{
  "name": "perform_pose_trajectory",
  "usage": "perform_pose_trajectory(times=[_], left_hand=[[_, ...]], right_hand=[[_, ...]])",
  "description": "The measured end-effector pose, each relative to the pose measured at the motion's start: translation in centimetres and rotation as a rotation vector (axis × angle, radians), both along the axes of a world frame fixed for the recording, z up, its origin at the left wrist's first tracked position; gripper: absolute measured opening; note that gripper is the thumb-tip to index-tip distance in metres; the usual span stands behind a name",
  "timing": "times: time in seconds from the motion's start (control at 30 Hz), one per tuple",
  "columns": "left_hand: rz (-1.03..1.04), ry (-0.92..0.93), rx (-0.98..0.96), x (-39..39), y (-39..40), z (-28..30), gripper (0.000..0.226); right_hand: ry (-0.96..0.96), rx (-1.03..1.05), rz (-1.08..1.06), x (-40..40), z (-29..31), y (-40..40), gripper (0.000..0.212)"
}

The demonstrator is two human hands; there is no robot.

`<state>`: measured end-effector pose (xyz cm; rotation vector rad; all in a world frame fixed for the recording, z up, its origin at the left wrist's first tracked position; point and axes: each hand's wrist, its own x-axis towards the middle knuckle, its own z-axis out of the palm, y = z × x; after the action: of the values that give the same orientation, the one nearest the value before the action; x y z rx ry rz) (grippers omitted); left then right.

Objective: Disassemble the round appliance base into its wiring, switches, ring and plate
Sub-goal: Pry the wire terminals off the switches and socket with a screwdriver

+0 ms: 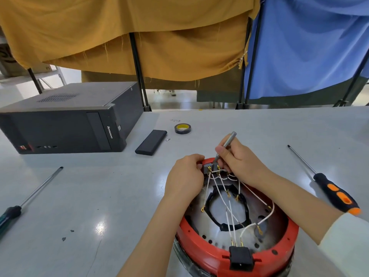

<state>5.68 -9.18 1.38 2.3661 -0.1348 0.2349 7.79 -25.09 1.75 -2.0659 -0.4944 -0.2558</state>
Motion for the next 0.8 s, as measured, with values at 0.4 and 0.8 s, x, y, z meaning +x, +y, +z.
perform_pose_trajectory(times=[0.4,0.8], left_hand=[[0.003,0.005,0.018,0.0,0.0,0.0,0.036],[-0.006,0.002,0.038,-0.1,-0.1,0.1,0.036]], right_hand=[[-0.045,-0.121,0.008,-0.1,0.0,0.1,0.012],[0.065,-0.084,-0.038,1.3,0.6,1.1,0.013]])
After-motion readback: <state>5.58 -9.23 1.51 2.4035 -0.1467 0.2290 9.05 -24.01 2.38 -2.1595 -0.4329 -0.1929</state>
